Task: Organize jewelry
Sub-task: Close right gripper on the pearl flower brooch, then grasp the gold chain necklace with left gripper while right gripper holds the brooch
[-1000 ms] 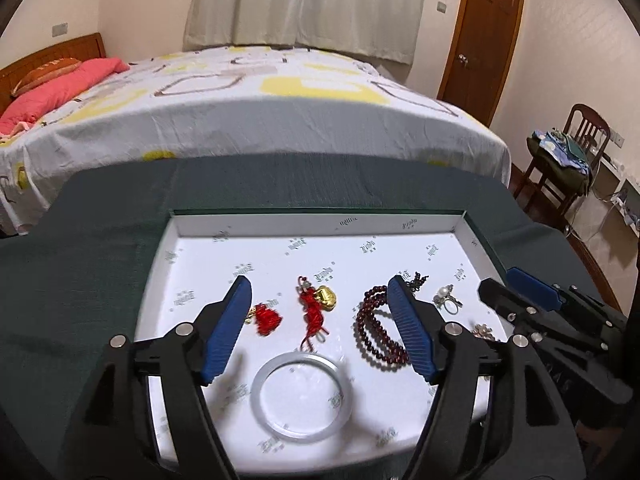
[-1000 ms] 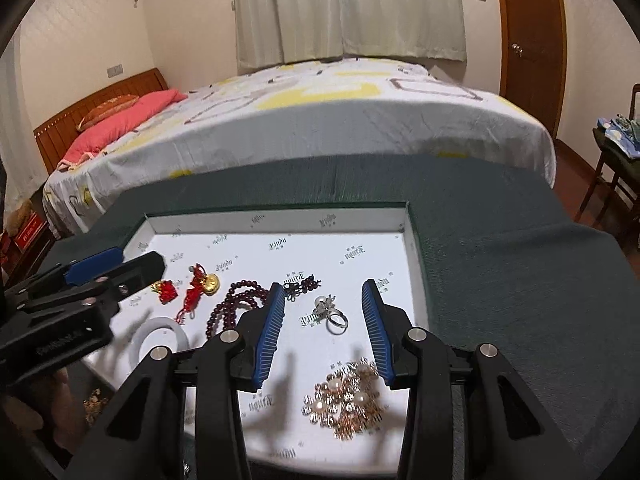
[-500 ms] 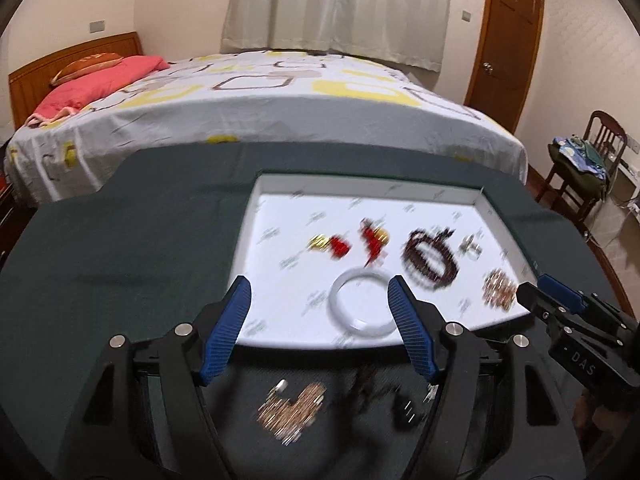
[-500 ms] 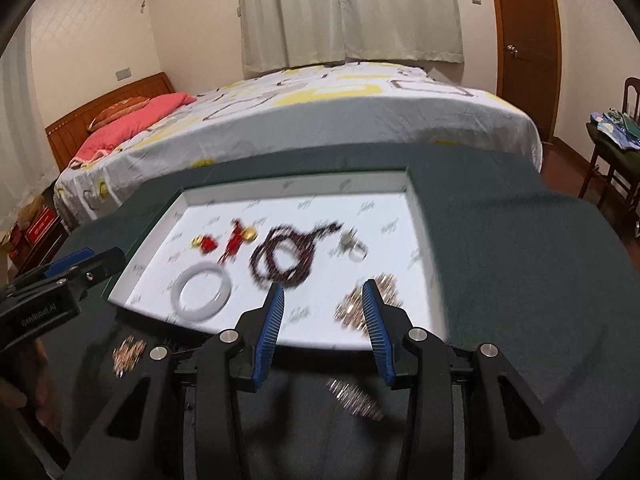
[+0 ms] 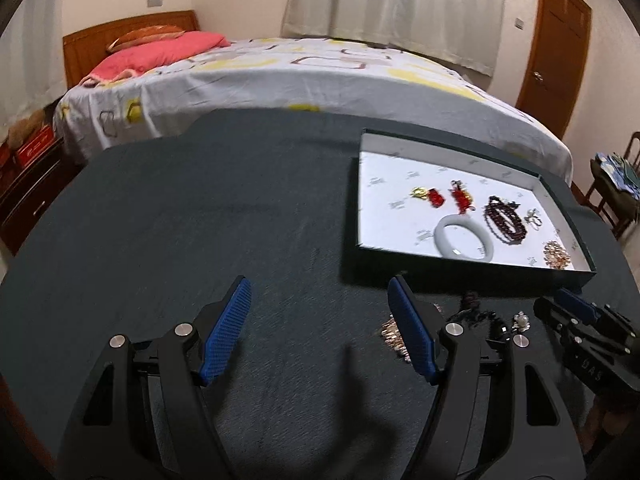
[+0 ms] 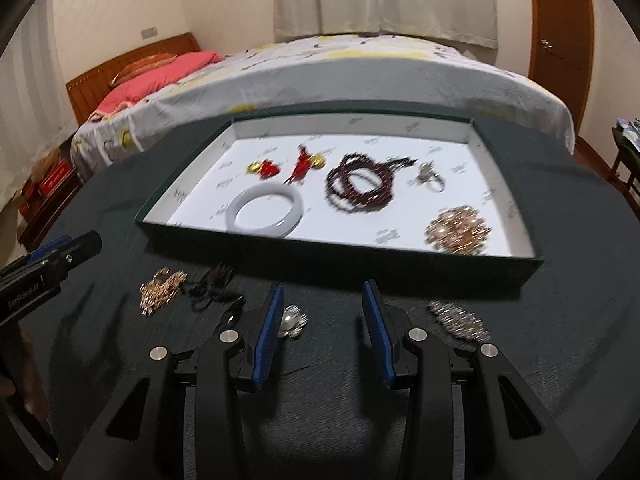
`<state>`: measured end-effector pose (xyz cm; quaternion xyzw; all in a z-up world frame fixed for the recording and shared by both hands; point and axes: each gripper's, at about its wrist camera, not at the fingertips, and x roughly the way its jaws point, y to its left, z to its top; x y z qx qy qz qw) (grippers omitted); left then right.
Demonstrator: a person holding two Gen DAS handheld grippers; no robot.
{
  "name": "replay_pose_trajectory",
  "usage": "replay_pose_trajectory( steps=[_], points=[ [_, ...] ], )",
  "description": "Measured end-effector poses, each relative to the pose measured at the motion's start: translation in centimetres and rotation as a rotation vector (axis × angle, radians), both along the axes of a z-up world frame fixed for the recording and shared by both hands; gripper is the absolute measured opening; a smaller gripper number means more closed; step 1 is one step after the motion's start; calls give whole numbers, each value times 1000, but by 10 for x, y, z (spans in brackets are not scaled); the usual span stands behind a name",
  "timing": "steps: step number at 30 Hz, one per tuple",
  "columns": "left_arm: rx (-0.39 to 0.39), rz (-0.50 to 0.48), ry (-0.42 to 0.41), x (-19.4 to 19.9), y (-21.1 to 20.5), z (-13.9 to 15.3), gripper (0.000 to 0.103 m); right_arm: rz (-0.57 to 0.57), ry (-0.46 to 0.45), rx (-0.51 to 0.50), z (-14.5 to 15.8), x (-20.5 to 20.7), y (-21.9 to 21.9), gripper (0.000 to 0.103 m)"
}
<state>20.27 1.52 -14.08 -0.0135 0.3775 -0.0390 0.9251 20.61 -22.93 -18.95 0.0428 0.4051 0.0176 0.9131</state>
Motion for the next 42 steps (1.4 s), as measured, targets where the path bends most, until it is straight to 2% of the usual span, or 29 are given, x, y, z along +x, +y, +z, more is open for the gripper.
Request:
replay_pose_trajectory(
  steps=[15, 17, 19, 30, 42],
  points=[
    [15, 3, 10, -1, -1, -4, 69, 39, 71, -37, -15, 4, 14, 39],
    [15, 1, 12, -1, -1, -4, 69, 40, 70, -46, -15, 4, 13, 29],
    [14, -1, 15, -1, -2, -5, 69, 42, 70, -43, -15, 3, 11, 24],
    [17, -43, 34, -5, -18, -14, 69, 17, 53, -25, -11, -4, -6, 23],
    [22, -130, 57, -2, -55, -23, 69, -24, 27, -9, -3, -15, -32, 23]
  ],
)
